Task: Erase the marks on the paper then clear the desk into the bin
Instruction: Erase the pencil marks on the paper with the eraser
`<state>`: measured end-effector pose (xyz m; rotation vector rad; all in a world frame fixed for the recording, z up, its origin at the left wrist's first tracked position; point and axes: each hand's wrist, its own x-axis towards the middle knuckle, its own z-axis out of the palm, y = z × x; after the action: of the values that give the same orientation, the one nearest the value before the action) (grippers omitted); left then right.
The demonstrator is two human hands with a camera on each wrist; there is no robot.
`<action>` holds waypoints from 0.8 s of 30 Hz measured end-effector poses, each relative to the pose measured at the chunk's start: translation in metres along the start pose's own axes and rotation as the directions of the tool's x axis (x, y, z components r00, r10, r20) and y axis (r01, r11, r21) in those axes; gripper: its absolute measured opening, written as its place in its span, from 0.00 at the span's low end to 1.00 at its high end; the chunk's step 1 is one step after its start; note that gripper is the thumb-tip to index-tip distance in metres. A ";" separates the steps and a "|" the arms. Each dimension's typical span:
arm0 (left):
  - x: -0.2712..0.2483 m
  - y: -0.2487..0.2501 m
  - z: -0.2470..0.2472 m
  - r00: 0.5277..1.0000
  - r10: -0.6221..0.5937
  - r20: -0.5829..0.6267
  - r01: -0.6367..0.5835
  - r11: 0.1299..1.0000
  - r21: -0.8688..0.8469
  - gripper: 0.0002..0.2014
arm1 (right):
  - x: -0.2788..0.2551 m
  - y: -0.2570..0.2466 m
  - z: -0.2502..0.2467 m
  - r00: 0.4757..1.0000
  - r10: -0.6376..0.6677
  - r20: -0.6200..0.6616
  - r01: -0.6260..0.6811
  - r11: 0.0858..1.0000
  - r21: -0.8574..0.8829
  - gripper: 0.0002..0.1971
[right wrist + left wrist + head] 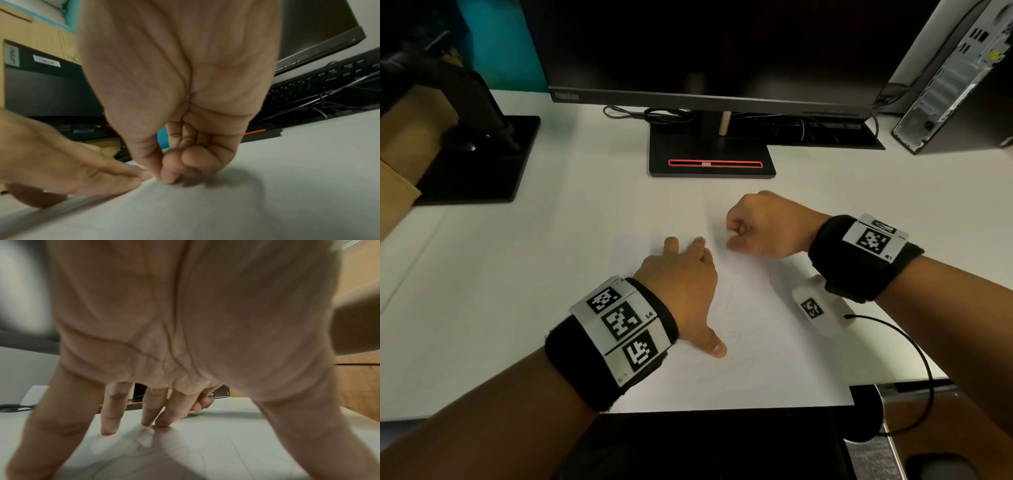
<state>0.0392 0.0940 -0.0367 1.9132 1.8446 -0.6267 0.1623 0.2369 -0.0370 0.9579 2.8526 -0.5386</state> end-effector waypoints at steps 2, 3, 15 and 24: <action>0.000 0.000 0.001 1.000 0.000 0.001 0.000 1.000 -0.004 0.65 | 0.001 0.001 -0.002 0.999 0.014 -0.031 -0.014 1.000 -0.015 0.15; 0.000 0.000 0.001 1.000 0.000 0.000 0.000 1.000 -0.005 0.66 | 0.000 -0.001 0.000 1.000 -0.011 -0.023 0.010 1.000 -0.020 0.15; 0.001 -0.001 0.000 1.000 0.001 0.002 -0.001 1.000 -0.002 0.65 | -0.011 -0.001 0.004 0.992 -0.097 0.080 0.097 0.995 0.005 0.12; 0.001 -0.001 0.001 1.000 -0.003 0.014 0.003 1.000 0.000 0.66 | -0.026 0.006 0.004 0.986 -0.111 0.120 0.111 0.994 0.007 0.11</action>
<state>0.0378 0.0945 -0.0379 1.9013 1.8392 -0.6391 0.1869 0.2252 -0.0377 0.7418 2.8097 -0.5851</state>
